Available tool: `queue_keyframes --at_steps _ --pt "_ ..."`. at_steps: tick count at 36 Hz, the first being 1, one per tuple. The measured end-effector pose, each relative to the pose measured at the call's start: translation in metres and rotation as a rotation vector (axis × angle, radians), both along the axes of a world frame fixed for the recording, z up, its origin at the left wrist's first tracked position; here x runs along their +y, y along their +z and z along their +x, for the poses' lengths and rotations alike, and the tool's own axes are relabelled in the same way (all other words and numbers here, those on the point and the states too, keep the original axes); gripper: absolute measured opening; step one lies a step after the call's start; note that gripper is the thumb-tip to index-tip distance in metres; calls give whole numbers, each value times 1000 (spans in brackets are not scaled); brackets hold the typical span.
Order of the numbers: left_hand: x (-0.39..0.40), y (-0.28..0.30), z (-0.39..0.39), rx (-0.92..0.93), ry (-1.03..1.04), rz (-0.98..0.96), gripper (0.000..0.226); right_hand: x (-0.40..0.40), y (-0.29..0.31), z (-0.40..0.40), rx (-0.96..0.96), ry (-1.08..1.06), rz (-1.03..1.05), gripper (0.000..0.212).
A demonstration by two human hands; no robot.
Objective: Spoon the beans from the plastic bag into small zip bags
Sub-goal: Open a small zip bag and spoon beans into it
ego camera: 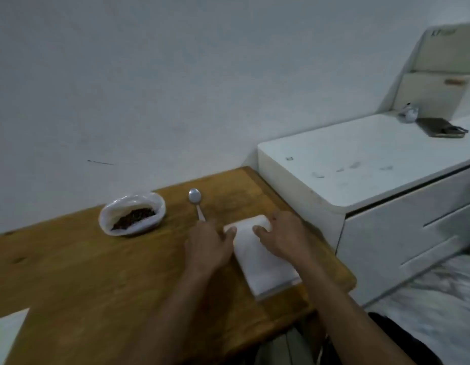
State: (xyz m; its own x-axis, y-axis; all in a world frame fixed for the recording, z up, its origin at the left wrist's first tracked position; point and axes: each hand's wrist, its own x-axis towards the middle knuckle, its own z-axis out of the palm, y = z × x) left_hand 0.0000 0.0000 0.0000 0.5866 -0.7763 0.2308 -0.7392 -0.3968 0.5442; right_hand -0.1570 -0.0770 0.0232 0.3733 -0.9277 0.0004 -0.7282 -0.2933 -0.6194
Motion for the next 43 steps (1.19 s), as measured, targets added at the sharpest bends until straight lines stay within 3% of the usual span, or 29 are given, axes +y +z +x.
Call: queue_keyframes --at_steps 7,21,29,35,43 --pt "-1 -6 -4 -88 -5 78 23 2 -15 9 24 -75 -47 58" --pt "7 -3 -19 -51 23 47 42 6 -21 5 -141 -117 -95 49" --pt "8 -3 -20 -77 24 108 47 4 -20 5 -95 -123 -50 54" --pt "8 -3 -20 -55 18 70 42 5 -18 7 -207 -165 -82 49" --pt "9 4 -20 148 19 -133 22 2 -8 7 -439 -198 -7 41"
